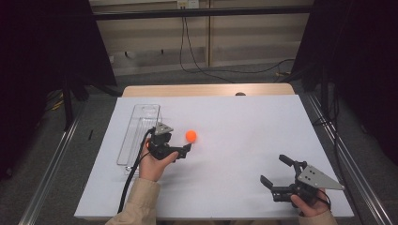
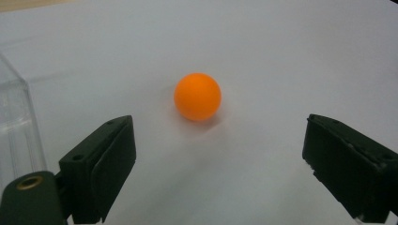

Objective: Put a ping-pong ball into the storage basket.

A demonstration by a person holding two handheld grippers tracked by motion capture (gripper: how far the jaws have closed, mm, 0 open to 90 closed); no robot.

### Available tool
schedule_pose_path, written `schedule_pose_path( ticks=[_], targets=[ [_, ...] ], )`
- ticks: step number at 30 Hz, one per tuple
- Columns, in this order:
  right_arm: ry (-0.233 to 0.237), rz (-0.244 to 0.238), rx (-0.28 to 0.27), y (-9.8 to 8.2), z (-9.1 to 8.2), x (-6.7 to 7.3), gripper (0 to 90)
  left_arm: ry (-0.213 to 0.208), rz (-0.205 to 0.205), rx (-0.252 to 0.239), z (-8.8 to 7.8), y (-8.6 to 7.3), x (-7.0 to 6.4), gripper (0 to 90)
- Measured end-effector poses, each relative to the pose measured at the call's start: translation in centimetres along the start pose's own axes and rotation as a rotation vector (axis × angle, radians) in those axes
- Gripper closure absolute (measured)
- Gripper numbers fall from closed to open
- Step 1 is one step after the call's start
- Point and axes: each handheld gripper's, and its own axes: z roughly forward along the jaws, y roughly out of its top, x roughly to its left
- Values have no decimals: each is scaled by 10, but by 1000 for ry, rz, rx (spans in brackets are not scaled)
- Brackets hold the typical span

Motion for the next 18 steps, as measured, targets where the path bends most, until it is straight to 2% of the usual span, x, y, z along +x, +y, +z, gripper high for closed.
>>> schedule_pose_path(
  ticks=[18],
  targets=[
    [-2, 1, -3, 0, 0, 0, 21, 14, 21, 12, 13, -2, -8, 101]
  ],
)
